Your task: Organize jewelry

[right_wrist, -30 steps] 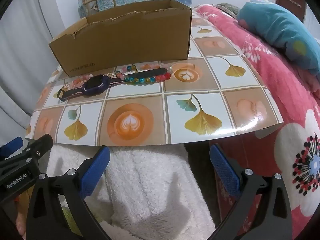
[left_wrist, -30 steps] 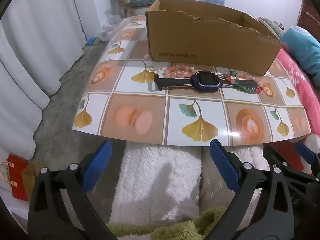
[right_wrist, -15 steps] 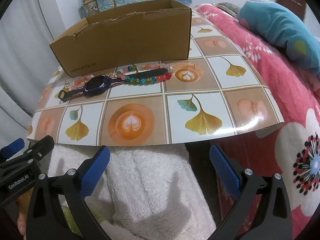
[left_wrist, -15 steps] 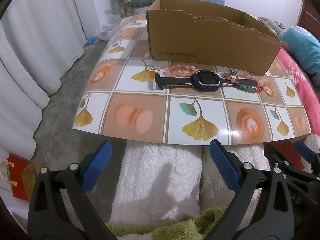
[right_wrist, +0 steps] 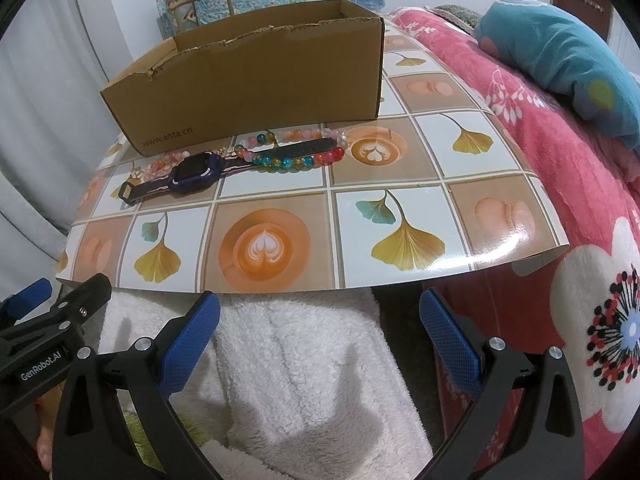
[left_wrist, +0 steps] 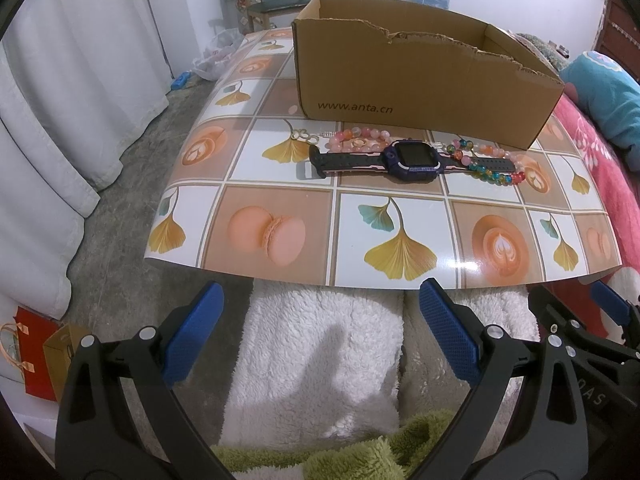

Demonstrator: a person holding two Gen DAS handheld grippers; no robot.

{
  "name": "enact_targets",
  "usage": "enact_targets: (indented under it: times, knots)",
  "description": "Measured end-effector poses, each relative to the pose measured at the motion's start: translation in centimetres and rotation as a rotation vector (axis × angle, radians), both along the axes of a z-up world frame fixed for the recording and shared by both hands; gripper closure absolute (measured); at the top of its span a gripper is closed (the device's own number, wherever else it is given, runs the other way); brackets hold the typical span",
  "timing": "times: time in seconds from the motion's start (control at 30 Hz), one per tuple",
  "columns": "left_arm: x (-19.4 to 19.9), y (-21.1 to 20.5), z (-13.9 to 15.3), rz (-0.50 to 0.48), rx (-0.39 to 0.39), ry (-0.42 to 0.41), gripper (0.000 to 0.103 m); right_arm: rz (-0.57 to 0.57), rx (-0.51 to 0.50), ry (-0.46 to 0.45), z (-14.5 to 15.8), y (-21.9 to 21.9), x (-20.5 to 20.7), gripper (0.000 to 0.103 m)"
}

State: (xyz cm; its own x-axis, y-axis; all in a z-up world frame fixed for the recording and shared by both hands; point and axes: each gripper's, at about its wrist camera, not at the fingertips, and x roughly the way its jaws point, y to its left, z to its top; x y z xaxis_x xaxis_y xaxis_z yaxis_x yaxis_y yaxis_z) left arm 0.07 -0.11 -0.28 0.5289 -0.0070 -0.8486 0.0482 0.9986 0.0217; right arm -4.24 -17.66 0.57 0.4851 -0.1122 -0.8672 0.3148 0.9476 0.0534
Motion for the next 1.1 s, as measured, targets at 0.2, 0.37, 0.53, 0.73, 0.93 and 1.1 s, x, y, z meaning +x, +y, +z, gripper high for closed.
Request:
enact_targets:
  times: [0.2, 0.37, 0.53, 0.73, 0.93, 1.1]
  knots:
    - [0.01, -0.01, -0.01, 0.0, 0.0, 0.001, 0.008, 0.001, 0.002, 0.001, 0.15, 0.19, 0.13, 0.006]
    - [-0.06, -0.13, -0.15, 0.001, 0.0, 0.0, 0.008, 0.004, 0.007, 0.001, 0.16, 0.27, 0.22, 0.006]
    - [-0.07, -0.08, -0.23, 0.0, 0.0, 0.002, 0.008, 0.007, 0.01, 0.002, 0.12, 0.25, 0.2, 0.006]
    - [-0.05, -0.07, -0.23, 0.0, -0.001, 0.003, 0.008, 0.006, 0.011, 0.003, 0.1, 0.25, 0.19, 0.006]
    - [-0.35, 0.1, -0.38, 0.0, -0.002, 0.003, 0.008, 0.006, 0.012, 0.003, 0.08, 0.29, 0.15, 0.006]
    - [-0.37, 0.39, -0.54, 0.001, -0.003, 0.005, 0.008, 0.006, 0.011, 0.004, 0.06, 0.35, 0.17, 0.006]
